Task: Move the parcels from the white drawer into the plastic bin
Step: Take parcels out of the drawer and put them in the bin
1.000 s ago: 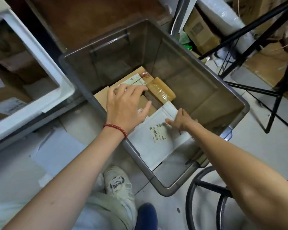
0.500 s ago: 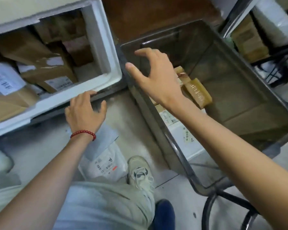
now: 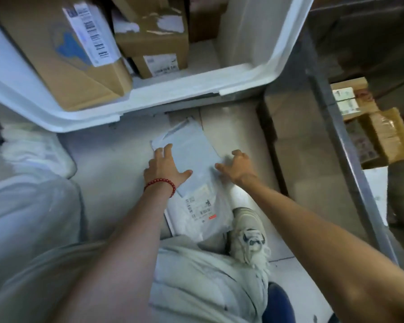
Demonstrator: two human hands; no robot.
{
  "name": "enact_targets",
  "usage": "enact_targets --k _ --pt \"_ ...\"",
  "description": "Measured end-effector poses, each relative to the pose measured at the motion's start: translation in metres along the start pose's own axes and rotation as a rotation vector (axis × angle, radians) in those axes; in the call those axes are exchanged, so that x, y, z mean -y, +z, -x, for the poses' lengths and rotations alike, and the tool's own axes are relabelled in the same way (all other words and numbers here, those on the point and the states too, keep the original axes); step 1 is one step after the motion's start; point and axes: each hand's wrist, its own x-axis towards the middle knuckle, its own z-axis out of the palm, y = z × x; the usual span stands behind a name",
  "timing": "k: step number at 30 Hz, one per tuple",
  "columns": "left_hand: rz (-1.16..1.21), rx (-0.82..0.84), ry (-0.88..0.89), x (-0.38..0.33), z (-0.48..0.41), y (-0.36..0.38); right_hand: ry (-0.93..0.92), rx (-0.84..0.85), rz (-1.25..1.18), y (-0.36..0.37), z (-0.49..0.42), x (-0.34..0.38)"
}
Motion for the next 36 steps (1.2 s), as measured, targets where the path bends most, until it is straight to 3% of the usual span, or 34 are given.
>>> enact_targets --k 5,8,11,19,23,30,36 --pt "0.036 0.203 0.106 0.006 -0.011 0.023 0.112 0.088 -0.200 0.025 -0.018 0.001" --pt "-0.111 0.265 0.161 0.009 -0.008 0.028 0.124 0.041 -0.336 0.034 -0.022 0.003" --pt "-0.299 0.150 0.259 0.001 -0.003 0.021 0.145 0.077 -0.549 0.028 -0.019 0.007" --pt "-0.275 -0.257 0.432 -0.035 0.021 -0.023 -0.079 -0.090 -0.570 -0.024 0.011 0.012" --pt "-0.237 -0.394 0.401 -0.049 0.043 -0.056 -0.075 -0.015 -0.837 -0.056 0.038 0.027" --pt "-0.007 -0.537 0.288 -0.053 0.082 -0.108 -0.361 -0.107 -0.704 -0.091 0.071 0.028" --pt "0.330 -0.513 0.229 -0.048 0.101 -0.129 -0.223 -0.023 -0.866 -0.090 0.077 0.000"
